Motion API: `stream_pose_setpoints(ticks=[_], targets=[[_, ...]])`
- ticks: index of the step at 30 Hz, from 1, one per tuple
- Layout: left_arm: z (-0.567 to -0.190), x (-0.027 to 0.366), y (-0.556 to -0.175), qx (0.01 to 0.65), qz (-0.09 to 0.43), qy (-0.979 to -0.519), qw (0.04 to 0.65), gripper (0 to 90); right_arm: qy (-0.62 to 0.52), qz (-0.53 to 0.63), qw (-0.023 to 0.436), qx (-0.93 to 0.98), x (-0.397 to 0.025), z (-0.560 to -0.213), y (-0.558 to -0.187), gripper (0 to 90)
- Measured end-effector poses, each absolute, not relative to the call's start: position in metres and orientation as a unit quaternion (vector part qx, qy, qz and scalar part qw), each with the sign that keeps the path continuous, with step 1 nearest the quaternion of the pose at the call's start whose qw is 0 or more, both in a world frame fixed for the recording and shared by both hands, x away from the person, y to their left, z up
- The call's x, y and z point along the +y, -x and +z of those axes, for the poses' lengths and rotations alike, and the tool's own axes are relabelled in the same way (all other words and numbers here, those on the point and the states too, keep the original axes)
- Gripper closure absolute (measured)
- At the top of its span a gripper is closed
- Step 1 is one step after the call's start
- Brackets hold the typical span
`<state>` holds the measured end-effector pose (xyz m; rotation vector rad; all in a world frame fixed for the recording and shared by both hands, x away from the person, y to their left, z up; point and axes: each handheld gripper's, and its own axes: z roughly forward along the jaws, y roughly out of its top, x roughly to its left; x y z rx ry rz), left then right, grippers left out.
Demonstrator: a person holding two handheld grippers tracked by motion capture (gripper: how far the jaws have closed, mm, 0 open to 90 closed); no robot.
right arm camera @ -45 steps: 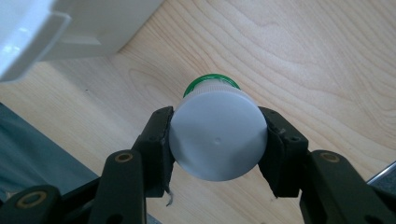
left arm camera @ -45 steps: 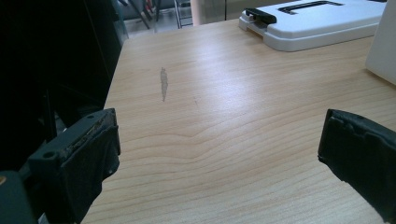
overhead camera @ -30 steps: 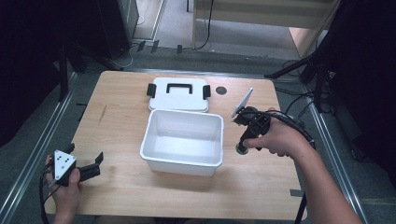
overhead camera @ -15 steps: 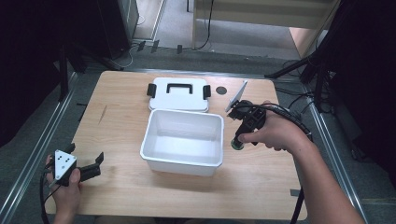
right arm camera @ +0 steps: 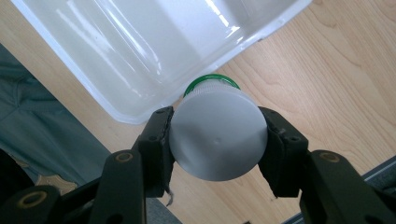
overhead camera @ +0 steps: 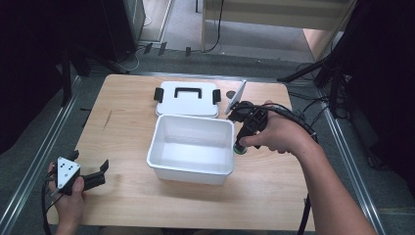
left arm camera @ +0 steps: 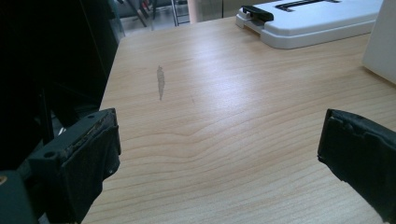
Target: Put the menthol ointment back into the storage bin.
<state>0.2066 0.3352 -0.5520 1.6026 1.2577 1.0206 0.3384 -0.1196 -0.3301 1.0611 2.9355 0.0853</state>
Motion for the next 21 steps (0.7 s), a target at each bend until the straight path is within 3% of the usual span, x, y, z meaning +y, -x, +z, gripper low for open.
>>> stream_pose_setpoints(ticks=[21], targets=[[-0.552, 0.335, -0.207, 0.500, 0.404, -0.644, 0.415, 0.0, -0.304, 0.022, 0.007, 0.952, -0.081, -0.334, -0.339, 51.5]])
